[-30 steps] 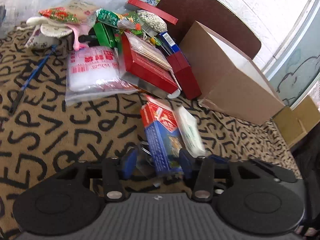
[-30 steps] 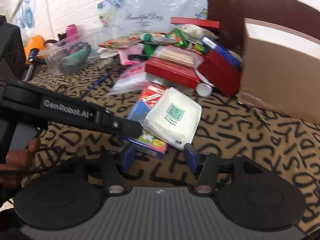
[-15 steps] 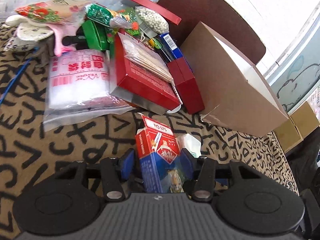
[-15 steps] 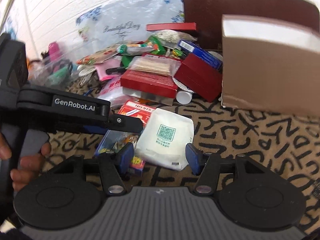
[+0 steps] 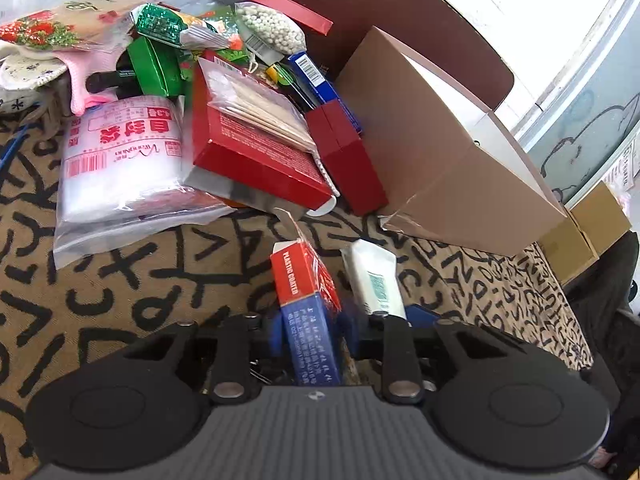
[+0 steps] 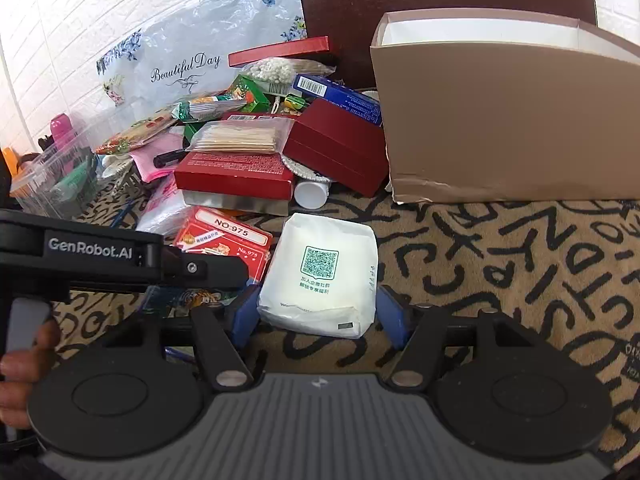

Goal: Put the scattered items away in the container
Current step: 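Carry the card box with the left tool while the right tool carries the white packet to the box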

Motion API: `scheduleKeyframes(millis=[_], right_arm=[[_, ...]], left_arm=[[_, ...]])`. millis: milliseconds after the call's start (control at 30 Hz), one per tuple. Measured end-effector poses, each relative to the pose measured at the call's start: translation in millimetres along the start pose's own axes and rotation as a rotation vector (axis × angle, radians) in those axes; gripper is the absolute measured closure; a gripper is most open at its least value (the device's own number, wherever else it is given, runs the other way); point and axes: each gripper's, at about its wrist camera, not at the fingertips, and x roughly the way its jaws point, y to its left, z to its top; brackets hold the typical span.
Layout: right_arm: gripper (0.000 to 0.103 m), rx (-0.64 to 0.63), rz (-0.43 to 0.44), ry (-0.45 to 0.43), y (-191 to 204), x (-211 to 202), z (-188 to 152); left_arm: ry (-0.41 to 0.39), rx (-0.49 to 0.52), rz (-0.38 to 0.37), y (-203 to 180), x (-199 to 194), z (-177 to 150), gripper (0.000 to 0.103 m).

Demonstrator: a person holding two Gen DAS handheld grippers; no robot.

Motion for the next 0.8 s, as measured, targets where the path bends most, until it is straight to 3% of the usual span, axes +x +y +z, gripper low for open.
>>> scheduleKeyframes(millis=[100,300,367,600,800], right_arm=[[0.042,-0.027,-0.007,-0.003,1.1,3.0,-0.4],[0.061,-0.066,-0.009,0.003,6.6,-4.6,-1.7],[0.072,-0.06,0.008,-0.004,6.1,-10.3,-1.3],[0.074,-0.073,0.032,-0.075,7.8,-41.2,6.2],[0.074,-0.115,0.02,-0.202,0.5,-74.9,34.9]], left_arm=[[0.004,-0.002,-0.011,-0.3,0.6,-1.0,0.08],[-0.002,0.004,-0.018,-3.6,-6.6,-2.8,0.084],[-0.009,0.005,-0.021,-4.3,-10.1,-2.3,0.085],[-0.051,0.016,-0.051,-12.3,-26.0,8.8,0.086],[-0.125,0.087,-0.09,-39.1,-37.8,43.9,0.086]])
